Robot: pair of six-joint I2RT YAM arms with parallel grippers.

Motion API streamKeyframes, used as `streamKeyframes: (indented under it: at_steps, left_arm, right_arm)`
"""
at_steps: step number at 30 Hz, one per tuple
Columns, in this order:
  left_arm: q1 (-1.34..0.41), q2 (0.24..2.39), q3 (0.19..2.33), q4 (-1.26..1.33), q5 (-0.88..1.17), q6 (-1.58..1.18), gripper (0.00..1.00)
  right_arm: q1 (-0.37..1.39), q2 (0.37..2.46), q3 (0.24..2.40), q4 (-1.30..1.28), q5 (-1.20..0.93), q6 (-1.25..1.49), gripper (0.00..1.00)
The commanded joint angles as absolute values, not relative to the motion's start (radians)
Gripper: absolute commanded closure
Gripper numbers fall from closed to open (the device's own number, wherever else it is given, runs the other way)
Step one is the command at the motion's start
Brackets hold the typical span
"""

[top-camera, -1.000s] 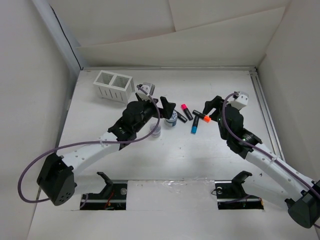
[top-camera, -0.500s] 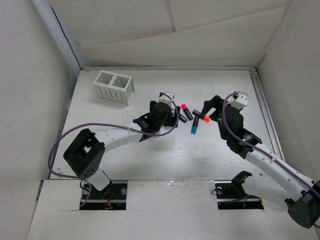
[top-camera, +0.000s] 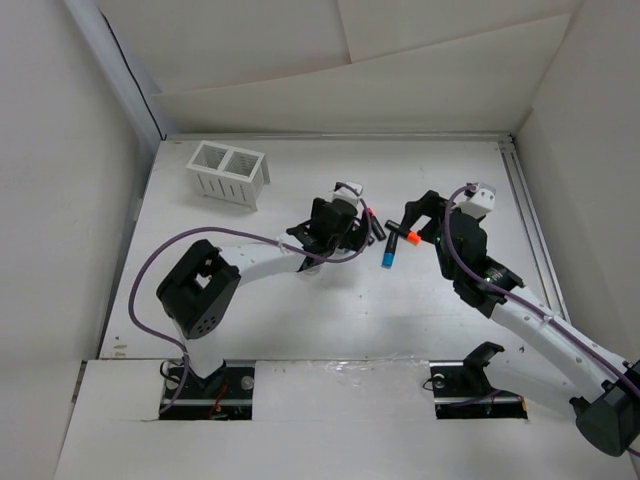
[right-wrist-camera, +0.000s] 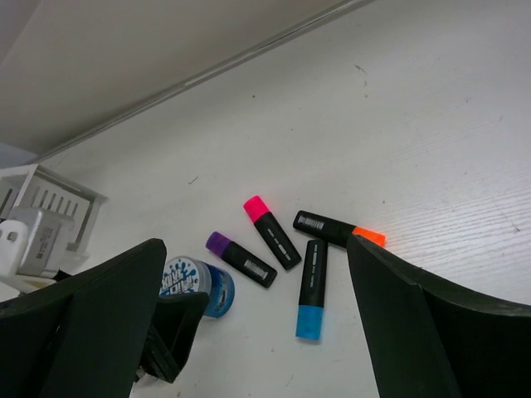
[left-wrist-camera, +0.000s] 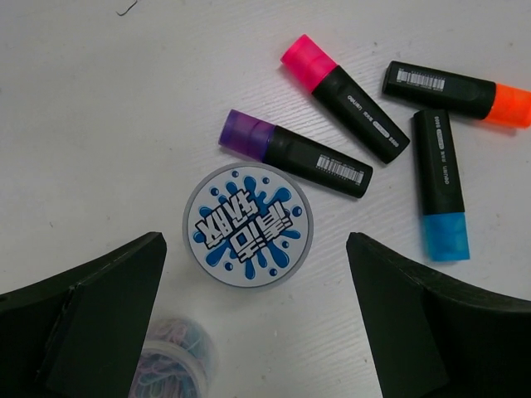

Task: Sort the stationery into containers
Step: Pick up the stationery from the center of the board.

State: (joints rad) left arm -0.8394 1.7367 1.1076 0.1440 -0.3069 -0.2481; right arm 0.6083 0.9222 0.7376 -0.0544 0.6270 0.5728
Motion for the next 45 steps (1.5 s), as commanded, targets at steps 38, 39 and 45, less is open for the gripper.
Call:
streamKeyframes:
  at_steps: [38,39,45]
  left_arm:
    - [-0.798,1.447,1.058,0.187,-0.483,-0.386,0.68]
    - [-0.798,1.436,1.049,0.187,-0.5,-0.387,0.68]
    - [-0.73,1.393,1.051,0.21,-0.512,-0.407,0.68]
  right_arm:
    - [0.611,0.891,0.735,0.002,0.549,0.552,0.04]
    - [0.611,0.891,0.735,0.011,0.537,0.552,0.04]
    - [0.611,0.891,0.735,0.011,0.528,0.552,0.04]
